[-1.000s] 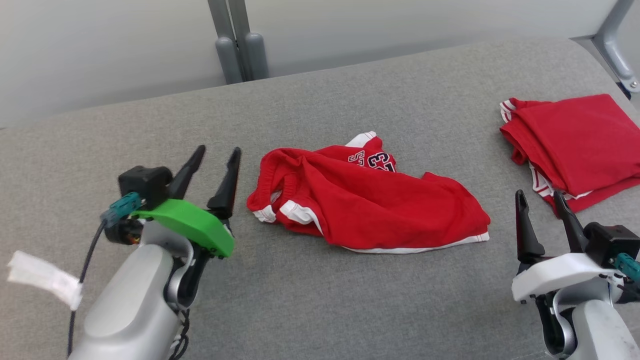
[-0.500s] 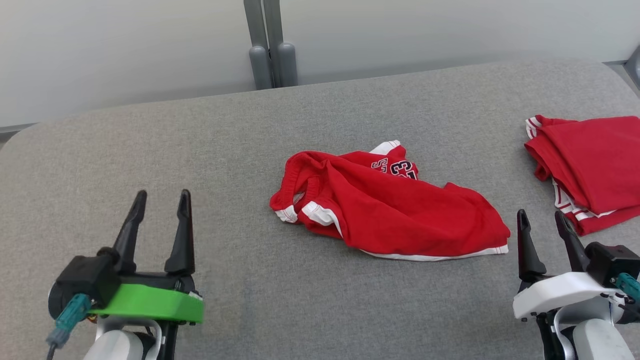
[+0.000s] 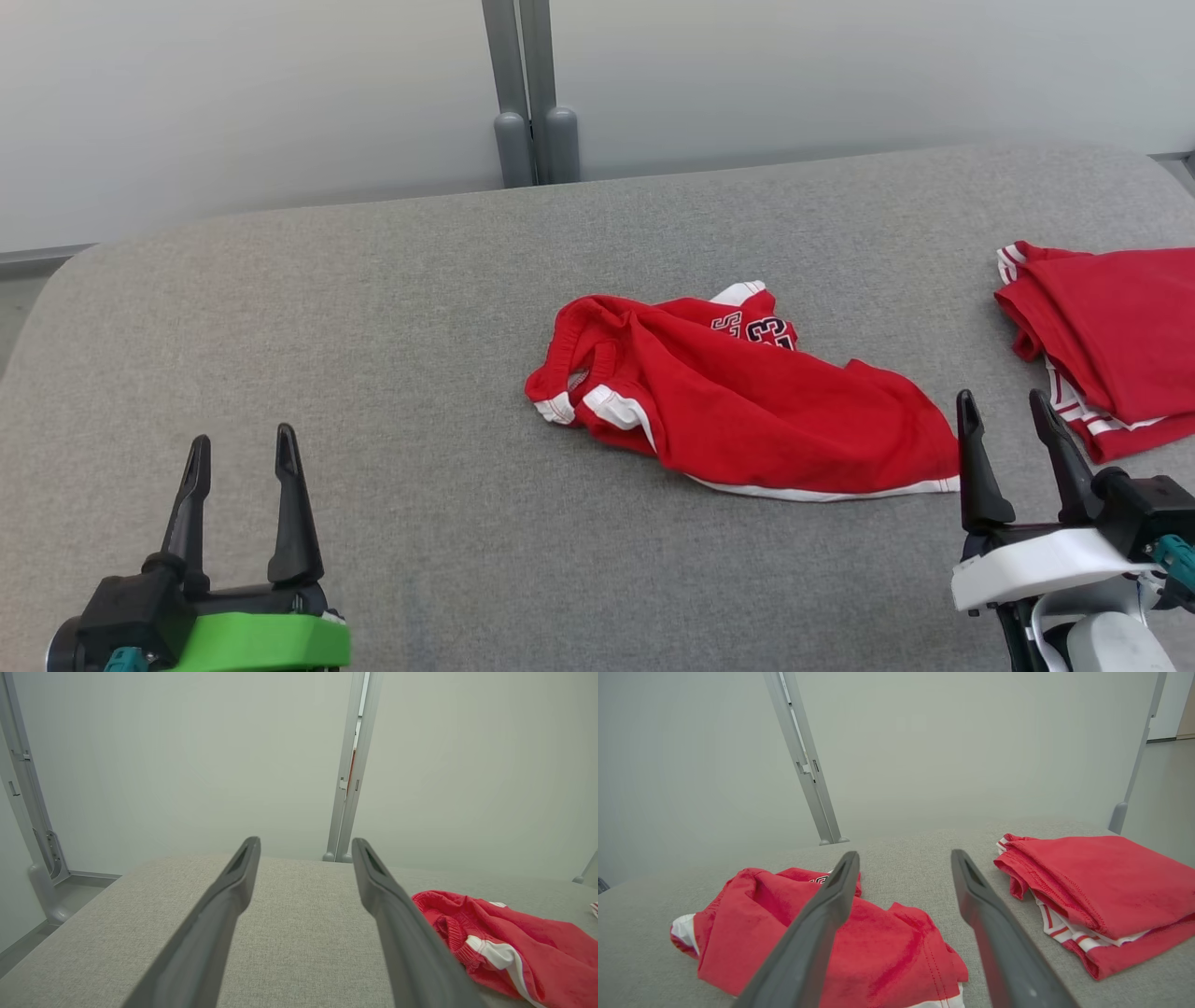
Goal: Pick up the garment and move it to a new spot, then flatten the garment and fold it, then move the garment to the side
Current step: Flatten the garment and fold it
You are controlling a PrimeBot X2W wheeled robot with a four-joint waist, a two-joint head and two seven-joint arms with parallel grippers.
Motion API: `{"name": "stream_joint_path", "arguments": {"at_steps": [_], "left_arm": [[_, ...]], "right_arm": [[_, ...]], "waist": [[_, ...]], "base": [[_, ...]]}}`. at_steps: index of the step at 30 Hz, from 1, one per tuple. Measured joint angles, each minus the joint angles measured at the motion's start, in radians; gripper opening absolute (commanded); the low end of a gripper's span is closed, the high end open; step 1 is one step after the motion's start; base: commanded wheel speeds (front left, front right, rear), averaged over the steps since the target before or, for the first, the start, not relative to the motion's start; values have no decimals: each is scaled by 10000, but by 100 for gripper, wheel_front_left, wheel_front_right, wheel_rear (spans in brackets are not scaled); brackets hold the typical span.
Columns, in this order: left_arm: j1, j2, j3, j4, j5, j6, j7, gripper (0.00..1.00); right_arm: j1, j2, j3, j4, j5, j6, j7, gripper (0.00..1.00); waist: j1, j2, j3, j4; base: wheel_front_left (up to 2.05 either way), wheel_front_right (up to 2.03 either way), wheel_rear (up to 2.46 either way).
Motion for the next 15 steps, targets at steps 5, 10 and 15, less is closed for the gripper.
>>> {"name": "stream_joint_path", "arguments": {"at_steps": [5,10,15], "left_arm": [[55,-359,431,98,311,-395,0,100],[58,-633,698,217,702,-723,0,100],[55,-794,899,401,849,-1003,0,100]], "right_arm": [[129,-4,-94,-295,-115,0,-2,100],[132,-46,10,-334,-161,0,-4,100],[94,-111,138,-313,-155,0,-4,100]], "waist": [[0,0,-88,17],[0,0,-129,-58],[0,0,-116,-120]], "base": [[0,0,0],[0,0,0],[0,0,0]]}}
